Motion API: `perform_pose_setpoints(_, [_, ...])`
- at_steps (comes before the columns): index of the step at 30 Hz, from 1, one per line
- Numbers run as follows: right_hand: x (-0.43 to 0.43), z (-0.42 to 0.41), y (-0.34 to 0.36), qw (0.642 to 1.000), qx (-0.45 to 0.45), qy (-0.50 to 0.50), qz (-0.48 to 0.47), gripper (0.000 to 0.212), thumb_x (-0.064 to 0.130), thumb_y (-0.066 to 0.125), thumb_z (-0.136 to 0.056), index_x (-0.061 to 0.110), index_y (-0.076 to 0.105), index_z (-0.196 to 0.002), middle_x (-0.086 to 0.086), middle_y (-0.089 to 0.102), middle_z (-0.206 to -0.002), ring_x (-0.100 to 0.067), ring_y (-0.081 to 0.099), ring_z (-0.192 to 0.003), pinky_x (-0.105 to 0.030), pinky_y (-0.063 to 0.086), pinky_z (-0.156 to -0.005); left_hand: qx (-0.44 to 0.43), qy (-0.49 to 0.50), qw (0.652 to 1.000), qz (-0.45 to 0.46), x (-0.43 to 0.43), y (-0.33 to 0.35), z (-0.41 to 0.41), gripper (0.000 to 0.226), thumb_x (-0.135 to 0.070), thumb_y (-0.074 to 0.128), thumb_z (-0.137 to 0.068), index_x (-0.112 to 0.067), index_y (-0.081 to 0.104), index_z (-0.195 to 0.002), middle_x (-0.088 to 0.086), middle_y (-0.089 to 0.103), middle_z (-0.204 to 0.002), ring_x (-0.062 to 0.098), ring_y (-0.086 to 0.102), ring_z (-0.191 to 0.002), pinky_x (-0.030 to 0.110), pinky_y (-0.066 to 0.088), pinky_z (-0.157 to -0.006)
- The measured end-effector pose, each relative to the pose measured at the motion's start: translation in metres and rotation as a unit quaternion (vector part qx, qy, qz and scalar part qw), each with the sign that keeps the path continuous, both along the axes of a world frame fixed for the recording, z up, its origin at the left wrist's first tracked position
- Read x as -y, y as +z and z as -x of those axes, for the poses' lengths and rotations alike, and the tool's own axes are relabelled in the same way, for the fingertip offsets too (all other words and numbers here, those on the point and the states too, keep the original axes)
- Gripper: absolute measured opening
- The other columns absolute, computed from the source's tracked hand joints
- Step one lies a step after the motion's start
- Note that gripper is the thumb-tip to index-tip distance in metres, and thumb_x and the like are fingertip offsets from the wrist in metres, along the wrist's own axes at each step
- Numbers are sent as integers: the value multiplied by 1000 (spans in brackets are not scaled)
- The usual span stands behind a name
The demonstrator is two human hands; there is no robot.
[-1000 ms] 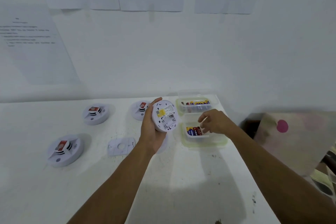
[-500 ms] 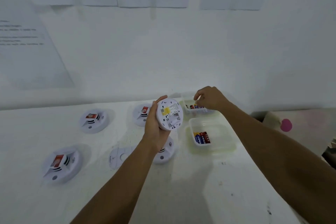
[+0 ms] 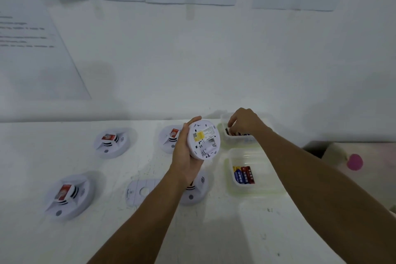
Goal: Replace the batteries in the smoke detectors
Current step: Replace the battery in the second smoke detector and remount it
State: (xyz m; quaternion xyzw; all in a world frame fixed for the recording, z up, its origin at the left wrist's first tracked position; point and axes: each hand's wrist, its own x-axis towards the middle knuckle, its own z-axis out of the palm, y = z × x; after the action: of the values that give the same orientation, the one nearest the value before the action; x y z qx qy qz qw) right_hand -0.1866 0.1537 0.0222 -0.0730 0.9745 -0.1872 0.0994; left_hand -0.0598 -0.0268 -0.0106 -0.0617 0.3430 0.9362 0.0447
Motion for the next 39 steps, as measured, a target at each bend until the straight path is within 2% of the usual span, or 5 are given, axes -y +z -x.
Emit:
perform_pose_setpoints(9, [-11, -66, 43, 915, -65, -79, 391, 5, 13, 74, -79, 17, 75, -82, 1, 73, -77, -13, 58, -66, -28, 44, -60, -2, 4, 999, -32, 0, 4, -5, 40, -43, 33, -102, -20, 61, -121, 14, 52, -141, 32, 48, -129, 53, 29, -115])
perform_pose_setpoints(16, [27, -133, 15, 853, -110, -115, 497, 5, 7, 72, -82, 11, 72, -80, 0, 73, -76, -7, 63, -69, -19, 47, -66, -9, 17, 999, -30, -4, 10, -8, 46, -49, 30, -102, -24, 52, -134, 14, 53, -142, 36, 48, -132, 56, 33, -111])
perform_pose_setpoints(27, [44, -162, -36, 922, -335, 18, 194, 27, 22, 58, -93, 21, 70, -117, 0, 53, -107, -16, 45, -94, -29, 45, -77, -14, 44, 999, 11, -2, 14, -13, 45, -48, 29, -103, -22, 54, -130, 13, 55, -137, 32, 53, -120, 50, 42, -101])
perform_pose_setpoints(33, [7, -107, 1, 929, -237, 6, 284, 16, 10, 64, -88, 19, 75, -95, 8, 65, -82, -9, 57, -72, -17, 42, -70, -10, 38, 999, 26, 7, 14, -9, 43, -46, 32, -102, -21, 54, -130, 16, 48, -145, 33, 51, -125, 56, 31, -113])
perform_pose_setpoints(39, [-24, -21, 7, 995, -48, -6, 88, 17, 14, 68, -85, 18, 73, -100, 5, 67, -71, -14, 67, -72, -25, 50, -73, 7, 40, 999, 26, 7, 11, 0, 41, -45, 33, -103, -22, 57, -126, 10, 61, -128, 29, 56, -118, 50, 41, -104])
